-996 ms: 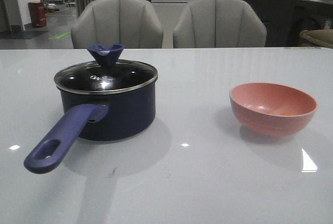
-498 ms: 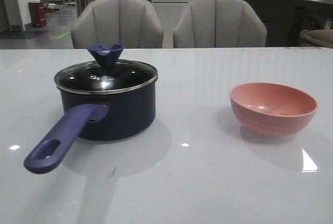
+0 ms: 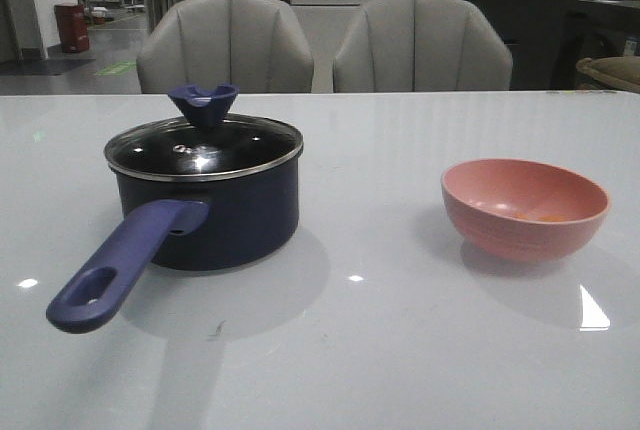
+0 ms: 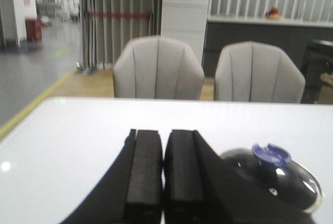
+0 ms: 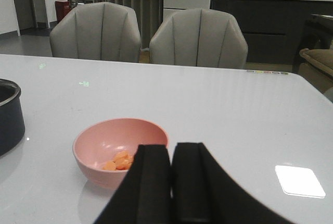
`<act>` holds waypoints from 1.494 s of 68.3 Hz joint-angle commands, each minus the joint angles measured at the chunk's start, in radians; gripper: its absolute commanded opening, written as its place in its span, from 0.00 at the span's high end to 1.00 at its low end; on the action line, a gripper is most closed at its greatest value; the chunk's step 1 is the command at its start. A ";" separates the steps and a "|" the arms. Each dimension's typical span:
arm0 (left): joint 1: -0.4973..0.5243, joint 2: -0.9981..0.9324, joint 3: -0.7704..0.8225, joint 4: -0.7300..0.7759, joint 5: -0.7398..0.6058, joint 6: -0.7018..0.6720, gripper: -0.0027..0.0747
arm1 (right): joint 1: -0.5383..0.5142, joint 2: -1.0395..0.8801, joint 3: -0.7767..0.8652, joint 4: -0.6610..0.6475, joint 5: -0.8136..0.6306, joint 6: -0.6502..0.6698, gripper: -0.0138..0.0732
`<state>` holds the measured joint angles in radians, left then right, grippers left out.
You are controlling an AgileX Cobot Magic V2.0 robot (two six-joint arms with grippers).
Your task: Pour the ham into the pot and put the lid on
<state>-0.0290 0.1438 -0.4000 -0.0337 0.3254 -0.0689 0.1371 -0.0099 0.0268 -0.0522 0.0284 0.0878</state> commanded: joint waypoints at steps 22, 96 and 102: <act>-0.007 0.068 -0.020 -0.026 -0.026 -0.005 0.82 | -0.008 -0.021 -0.005 -0.009 -0.088 -0.007 0.67; -0.007 0.224 -0.125 -0.026 0.111 -0.005 0.13 | -0.008 -0.021 -0.005 -0.009 -0.088 -0.007 0.67; -0.007 0.305 -0.173 -0.026 0.133 -0.005 0.13 | -0.008 -0.021 -0.005 -0.009 -0.088 -0.007 0.67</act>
<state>-0.0290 0.3662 -0.4942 -0.0520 0.5029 -0.0689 0.1371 -0.0099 0.0268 -0.0522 0.0284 0.0878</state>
